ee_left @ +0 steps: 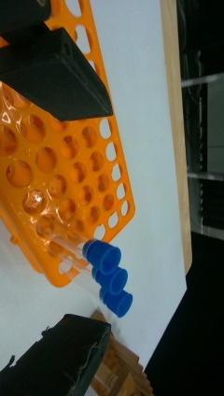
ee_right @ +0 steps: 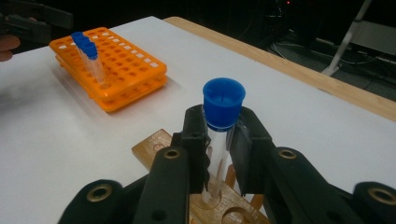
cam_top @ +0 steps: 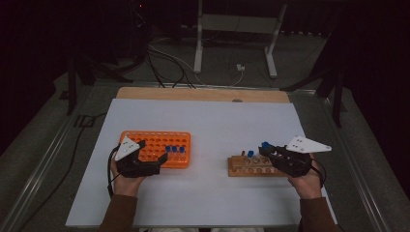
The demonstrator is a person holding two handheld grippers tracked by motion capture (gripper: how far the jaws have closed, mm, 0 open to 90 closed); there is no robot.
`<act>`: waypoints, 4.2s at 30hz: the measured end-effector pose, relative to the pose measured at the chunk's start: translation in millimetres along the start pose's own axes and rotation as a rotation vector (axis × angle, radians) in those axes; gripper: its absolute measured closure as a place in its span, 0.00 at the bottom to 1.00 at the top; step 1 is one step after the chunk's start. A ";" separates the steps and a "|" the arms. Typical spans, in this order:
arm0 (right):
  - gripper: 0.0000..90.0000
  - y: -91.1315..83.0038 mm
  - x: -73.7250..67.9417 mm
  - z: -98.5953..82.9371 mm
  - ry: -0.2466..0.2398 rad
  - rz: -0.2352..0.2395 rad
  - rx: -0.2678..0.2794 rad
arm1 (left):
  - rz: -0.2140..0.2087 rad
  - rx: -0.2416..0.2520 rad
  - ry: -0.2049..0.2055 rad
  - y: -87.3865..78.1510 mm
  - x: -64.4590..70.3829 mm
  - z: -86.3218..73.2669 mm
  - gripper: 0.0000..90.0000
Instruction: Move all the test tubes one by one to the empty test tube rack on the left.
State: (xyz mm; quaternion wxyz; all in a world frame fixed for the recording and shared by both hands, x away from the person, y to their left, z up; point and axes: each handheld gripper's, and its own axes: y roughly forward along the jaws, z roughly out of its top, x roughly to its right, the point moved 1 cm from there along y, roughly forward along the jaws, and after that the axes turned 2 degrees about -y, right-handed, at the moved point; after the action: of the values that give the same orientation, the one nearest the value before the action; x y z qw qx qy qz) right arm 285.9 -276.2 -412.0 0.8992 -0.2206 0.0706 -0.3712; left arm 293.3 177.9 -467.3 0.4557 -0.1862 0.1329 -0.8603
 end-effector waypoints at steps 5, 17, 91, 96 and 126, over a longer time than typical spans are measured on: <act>0.86 -6.0 -2.9 5.7 -0.011 0.011 0.008 | 0.001 -0.006 0.000 0.1 -0.8 0.0 0.02; 0.86 -3.8 -15.3 12.0 -0.029 0.064 0.006 | 0.008 0.027 0.024 -3.3 2.9 3.9 0.04; 0.86 144.6 -137.1 95.9 -0.063 0.330 -0.021 | -0.147 0.023 0.232 4.9 62.7 15.9 0.86; 0.74 142.7 -135.4 95.8 -0.065 0.342 -0.015 | -0.148 0.024 0.229 4.5 61.1 16.0 0.87; 0.08 77.8 -57.2 70.0 0.043 0.145 0.080 | -0.028 0.086 0.146 -6.6 23.8 11.8 0.86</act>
State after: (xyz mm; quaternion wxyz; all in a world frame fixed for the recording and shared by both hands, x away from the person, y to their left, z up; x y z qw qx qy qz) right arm 314.9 -163.3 -386.5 0.9301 -0.1708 0.0907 -0.3123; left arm 281.4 161.0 -449.4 0.4401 -0.1052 0.1258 -0.8828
